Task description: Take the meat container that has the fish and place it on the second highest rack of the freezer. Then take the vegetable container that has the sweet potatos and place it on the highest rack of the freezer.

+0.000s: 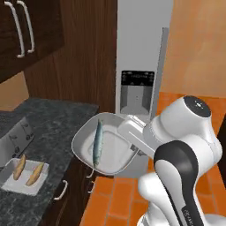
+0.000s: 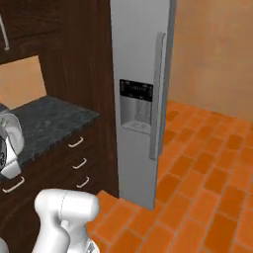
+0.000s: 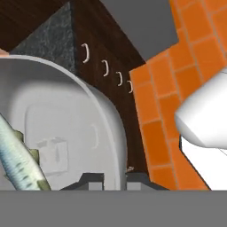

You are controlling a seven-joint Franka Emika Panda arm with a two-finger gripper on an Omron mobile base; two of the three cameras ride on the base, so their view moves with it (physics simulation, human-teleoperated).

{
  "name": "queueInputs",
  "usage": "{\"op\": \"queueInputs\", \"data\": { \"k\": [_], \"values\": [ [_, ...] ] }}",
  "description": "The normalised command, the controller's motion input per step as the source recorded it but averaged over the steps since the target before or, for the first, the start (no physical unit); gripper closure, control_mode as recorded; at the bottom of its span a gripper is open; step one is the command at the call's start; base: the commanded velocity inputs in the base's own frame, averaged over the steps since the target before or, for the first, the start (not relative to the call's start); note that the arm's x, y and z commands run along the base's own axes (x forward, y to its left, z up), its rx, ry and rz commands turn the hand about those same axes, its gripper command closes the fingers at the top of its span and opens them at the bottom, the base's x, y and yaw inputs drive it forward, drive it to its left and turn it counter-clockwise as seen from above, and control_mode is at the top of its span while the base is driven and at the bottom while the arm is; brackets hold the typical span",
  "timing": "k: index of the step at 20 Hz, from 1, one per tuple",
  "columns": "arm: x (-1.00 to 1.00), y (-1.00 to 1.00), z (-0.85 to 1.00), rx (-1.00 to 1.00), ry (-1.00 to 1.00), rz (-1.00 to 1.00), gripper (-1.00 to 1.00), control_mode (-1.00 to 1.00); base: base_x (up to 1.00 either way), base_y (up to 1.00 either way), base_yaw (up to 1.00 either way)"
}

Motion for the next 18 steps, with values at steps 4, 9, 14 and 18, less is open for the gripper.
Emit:
{"op": "queueInputs", "data": {
  "k": [4,9,14,18],
  "values": [
    [0.00,0.00,0.00,0.00,0.00,0.00,1.00,1.00,-0.02,-0.17,-0.86],
    [0.00,0.00,0.00,0.00,0.00,0.00,1.00,1.00,0.00,-0.26,-0.86],
    [0.00,0.00,0.00,0.00,0.00,0.00,1.00,1.00,0.13,-0.58,-0.77],
    [0.00,0.00,0.00,0.00,0.00,0.00,1.00,1.00,0.62,-0.36,-0.54]
  ]
}}
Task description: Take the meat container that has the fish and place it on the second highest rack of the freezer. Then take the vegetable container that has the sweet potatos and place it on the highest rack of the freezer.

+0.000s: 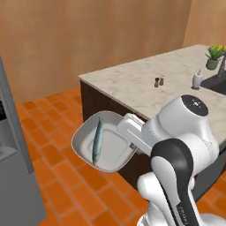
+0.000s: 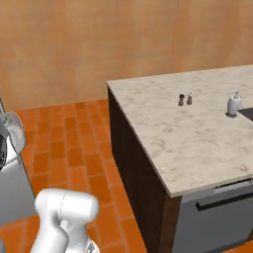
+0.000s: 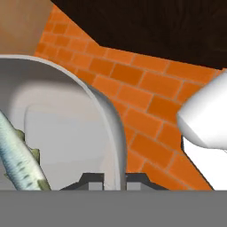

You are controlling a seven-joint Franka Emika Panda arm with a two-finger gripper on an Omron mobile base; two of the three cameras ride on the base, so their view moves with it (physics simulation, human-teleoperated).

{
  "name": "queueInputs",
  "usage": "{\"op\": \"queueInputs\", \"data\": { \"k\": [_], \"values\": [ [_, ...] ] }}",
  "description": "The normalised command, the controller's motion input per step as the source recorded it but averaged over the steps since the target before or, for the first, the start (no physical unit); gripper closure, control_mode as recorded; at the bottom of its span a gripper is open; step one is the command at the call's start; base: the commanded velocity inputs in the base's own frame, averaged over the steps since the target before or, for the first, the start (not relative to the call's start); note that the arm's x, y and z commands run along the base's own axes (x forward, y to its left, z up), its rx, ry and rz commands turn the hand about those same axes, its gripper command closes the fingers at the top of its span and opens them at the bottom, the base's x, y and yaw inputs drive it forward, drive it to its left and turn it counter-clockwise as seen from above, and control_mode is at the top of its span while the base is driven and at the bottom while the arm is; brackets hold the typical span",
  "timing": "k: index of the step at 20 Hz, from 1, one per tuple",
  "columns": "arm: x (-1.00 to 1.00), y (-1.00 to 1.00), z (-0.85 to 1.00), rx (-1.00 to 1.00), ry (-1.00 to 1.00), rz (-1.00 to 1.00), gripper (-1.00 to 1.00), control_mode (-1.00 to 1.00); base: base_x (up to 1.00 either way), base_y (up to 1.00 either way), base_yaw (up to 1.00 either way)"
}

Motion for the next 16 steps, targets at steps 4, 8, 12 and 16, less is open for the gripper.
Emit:
{"op": "queueInputs", "data": {
  "k": [4,8,12,16],
  "values": [
    [0.00,0.00,0.00,0.00,0.00,0.00,1.00,1.00,0.96,-0.01,-0.23],
    [0.00,0.00,0.00,0.00,0.00,0.00,1.00,1.00,1.00,-0.05,0.00],
    [0.00,0.00,0.00,0.00,0.00,0.00,1.00,1.00,1.00,-0.04,0.16],
    [0.00,0.00,0.00,0.00,0.00,0.00,1.00,1.00,1.00,0.01,0.24]
  ]
}}
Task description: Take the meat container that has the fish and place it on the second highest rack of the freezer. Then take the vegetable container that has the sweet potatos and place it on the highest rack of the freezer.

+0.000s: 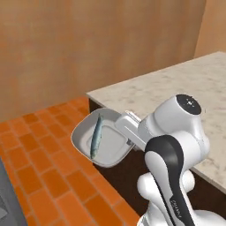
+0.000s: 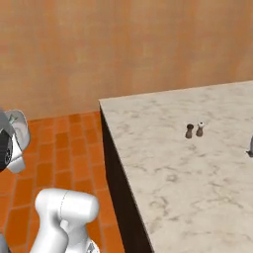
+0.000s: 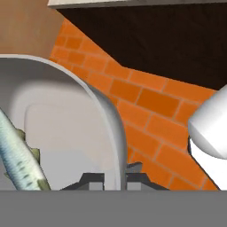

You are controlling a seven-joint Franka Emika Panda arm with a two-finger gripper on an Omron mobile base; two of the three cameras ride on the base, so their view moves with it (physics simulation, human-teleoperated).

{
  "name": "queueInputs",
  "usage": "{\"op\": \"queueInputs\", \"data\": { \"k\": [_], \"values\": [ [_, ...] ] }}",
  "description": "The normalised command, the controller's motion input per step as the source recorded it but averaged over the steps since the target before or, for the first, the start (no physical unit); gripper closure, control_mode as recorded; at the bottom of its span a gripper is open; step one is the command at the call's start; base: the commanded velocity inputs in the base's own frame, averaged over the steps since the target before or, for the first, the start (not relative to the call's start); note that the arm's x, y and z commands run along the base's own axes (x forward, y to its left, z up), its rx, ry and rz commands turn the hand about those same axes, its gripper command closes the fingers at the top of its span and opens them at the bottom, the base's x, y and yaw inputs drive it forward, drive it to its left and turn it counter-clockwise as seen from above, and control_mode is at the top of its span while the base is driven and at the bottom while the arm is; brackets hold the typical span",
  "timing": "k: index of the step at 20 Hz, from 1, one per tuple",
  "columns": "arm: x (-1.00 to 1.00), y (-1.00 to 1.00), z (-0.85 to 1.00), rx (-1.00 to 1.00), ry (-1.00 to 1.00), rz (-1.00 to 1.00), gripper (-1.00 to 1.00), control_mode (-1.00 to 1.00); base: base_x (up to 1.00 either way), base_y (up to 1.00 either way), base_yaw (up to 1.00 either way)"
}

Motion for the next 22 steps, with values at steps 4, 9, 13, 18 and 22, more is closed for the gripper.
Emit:
{"op": "queueInputs", "data": {
  "k": [4,9,13,18,22],
  "values": [
    [0.00,0.00,0.00,0.00,0.00,0.00,1.00,1.00,1.00,0.00,0.33],
    [0.00,0.00,0.00,0.00,0.00,0.00,1.00,1.00,1.00,0.00,0.40],
    [0.00,0.00,0.00,0.00,0.00,0.00,1.00,1.00,1.00,0.00,0.48],
    [0.00,0.00,0.00,0.00,0.00,0.00,1.00,1.00,0.99,0.00,0.57],
    [0.00,0.00,0.00,0.00,0.00,0.00,1.00,1.00,0.70,0.00,0.66]
  ]
}}
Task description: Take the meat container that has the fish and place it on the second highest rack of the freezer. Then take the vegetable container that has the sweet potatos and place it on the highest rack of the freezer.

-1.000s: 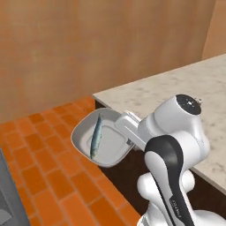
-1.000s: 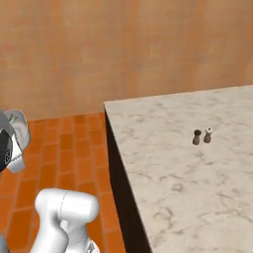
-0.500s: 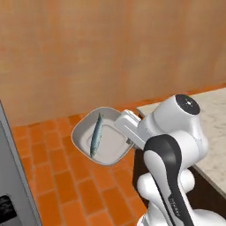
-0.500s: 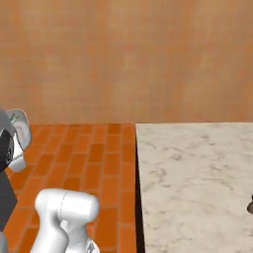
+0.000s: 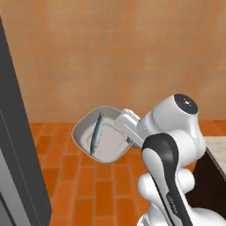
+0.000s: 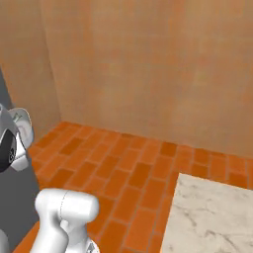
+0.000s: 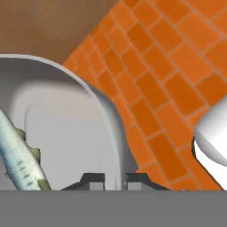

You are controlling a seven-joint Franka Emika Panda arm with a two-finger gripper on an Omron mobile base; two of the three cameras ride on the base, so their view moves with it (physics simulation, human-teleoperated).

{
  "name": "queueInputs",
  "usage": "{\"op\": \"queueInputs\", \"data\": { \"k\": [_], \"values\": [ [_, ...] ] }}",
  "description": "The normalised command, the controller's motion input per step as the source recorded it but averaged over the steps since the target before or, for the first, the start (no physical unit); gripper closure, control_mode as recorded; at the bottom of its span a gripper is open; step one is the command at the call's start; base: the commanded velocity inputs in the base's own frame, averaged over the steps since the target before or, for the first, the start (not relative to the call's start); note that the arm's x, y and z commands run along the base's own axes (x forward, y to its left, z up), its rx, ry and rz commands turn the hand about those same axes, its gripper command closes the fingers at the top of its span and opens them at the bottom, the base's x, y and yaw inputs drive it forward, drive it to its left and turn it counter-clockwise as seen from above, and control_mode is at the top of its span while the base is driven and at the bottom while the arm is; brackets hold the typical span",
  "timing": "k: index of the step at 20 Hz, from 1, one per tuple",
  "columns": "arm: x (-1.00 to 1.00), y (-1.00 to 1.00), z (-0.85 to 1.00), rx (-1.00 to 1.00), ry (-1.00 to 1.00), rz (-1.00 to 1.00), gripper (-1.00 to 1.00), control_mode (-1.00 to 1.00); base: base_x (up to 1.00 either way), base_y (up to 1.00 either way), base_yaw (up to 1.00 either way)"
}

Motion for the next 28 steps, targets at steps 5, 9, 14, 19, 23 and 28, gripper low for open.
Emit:
{"op": "queueInputs", "data": {
  "k": [5,9,14,19,23,28],
  "values": [
    [0.00,0.00,0.00,0.00,0.00,0.00,1.00,1.00,0.02,0.14,0.74],
    [0.00,0.00,0.00,0.00,0.00,0.00,1.00,1.00,0.46,0.06,0.54],
    [0.00,0.00,0.00,0.00,0.00,0.00,1.00,1.00,0.95,-0.37,0.47],
    [0.00,0.00,0.00,0.00,0.00,0.00,1.00,1.00,0.29,0.16,0.65],
    [0.00,0.00,0.00,0.00,0.00,0.00,1.00,1.00,0.34,0.14,0.70],
    [0.00,0.00,0.00,0.00,0.00,0.00,1.00,1.00,0.74,0.00,0.58]
  ]
}}
